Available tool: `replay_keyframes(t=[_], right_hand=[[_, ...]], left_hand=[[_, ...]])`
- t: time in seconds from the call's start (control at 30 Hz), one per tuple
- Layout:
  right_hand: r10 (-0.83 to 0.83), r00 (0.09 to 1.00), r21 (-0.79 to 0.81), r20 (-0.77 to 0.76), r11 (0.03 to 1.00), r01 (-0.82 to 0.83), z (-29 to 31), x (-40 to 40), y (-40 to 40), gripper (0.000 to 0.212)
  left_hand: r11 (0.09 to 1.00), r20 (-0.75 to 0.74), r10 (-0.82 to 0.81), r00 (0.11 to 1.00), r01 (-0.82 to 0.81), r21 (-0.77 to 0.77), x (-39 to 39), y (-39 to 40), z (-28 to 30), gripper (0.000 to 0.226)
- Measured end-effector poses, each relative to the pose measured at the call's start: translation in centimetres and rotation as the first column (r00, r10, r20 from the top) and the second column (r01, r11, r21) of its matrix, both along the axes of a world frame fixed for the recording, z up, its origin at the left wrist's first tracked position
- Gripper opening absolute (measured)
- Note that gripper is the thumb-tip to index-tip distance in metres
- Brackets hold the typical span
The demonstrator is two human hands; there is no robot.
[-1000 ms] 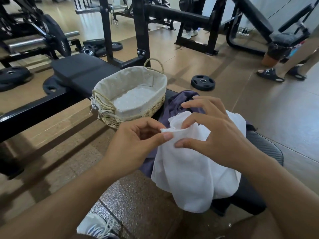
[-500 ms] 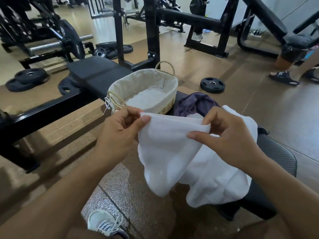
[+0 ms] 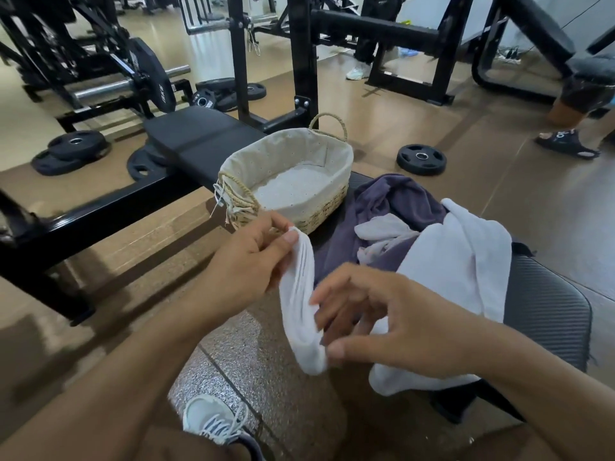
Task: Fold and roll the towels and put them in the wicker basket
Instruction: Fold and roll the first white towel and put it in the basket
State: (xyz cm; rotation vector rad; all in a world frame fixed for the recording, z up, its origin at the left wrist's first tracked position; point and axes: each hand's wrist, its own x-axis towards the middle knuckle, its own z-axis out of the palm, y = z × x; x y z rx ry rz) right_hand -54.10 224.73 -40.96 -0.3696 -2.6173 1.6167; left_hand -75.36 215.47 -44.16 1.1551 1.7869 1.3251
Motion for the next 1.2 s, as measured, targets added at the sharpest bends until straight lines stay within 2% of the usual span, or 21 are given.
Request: replay_keyframes(t=[0.07,0.13,0.17,0.23,0.33,0.4,0.53,0.6,0.7,0.77,0.87,0.97,1.07,1.2], right_hand=[[0.033,0.998,-0.007,0.056,0.999,-0.033,-0.3,-0.1,0.7,0.019],[-0.118,0.993,0.099,0.009,0.988,0.117,-1.4,-0.1,2.3,0.01],[-0.198,0.98,0.184,-0.015,0.963,0.198,-2.0,-0.1,3.0,0.009],[-0.254,0.967,0.284,-0.028,0.925,0.252,-2.8,-0.5,3.7,0.02],[-0.182,0.983,0.289,-0.006,0.941,0.176,-3.8,-1.7,3.2,0.047],[-0.126,0.992,0.315,0.005,0.942,0.118,-4.3,-2.3,2.7,0.057],[-0.039,0.999,0.35,-0.02,0.936,0.044,-5.1,-3.1,1.9,0.046],[-0.035,0.999,0.337,-0.038,0.94,0.046,-5.4,-3.4,1.6,0.047],[-0.06,0.998,0.254,-0.018,0.965,0.062,-4.9,-3.5,1.3,0.046],[-0.069,0.997,0.198,-0.018,0.978,0.071,-4.6,-3.5,1.4,0.039],[-0.101,0.994,0.192,-0.03,0.976,0.105,-4.1,-3.4,1.9,0.042],[-0.104,0.994,0.241,0.02,0.966,0.096,-3.2,-2.9,2.7,0.031],[-0.105,0.989,0.245,0.106,0.967,0.076,-2.1,-1.6,3.7,0.034],[-0.107,0.971,0.317,0.214,0.948,0.035,-0.8,0.9,5.5,0.023]], left_hand=[[0.991,0.003,-0.132,0.991,0.132,-0.008,0.1,-0.5,0.3,0.019],[0.981,-0.054,-0.193,0.98,0.194,0.002,0.3,-0.8,0.7,0.025],[0.978,-0.077,-0.206,0.975,0.208,0.018,0.5,-0.9,0.8,0.028],[0.972,-0.132,-0.224,0.966,0.232,0.046,1.0,-0.9,1.1,0.034],[0.96,-0.342,-0.258,0.904,0.28,0.015,1.5,-1.2,1.7,0.034],[0.931,-0.428,-0.347,0.835,0.362,-0.048,1.5,-1.5,2.2,0.029],[0.887,-0.433,-0.444,0.785,0.453,-0.089,1.5,-2.5,3.1,0.026],[0.9,-0.43,-0.41,0.804,0.432,-0.049,1.4,-2.9,3.4,0.031],[0.963,-0.41,-0.223,0.884,0.266,0.05,0.8,-2.9,3.3,0.04],[0.985,-0.398,-0.103,0.912,0.148,0.085,0.2,-2.7,3.1,0.041],[0.992,-0.378,-0.012,0.926,0.06,0.115,-0.4,-2.4,2.8,0.037],[0.982,-0.308,0.053,0.95,0.007,0.19,-0.9,-2.3,2.7,0.035],[0.968,-0.302,0.139,0.943,-0.065,0.243,-1.3,-2.0,2.6,0.038],[0.961,-0.294,0.223,0.929,-0.159,0.224,-1.7,-1.2,1.8,0.027]])
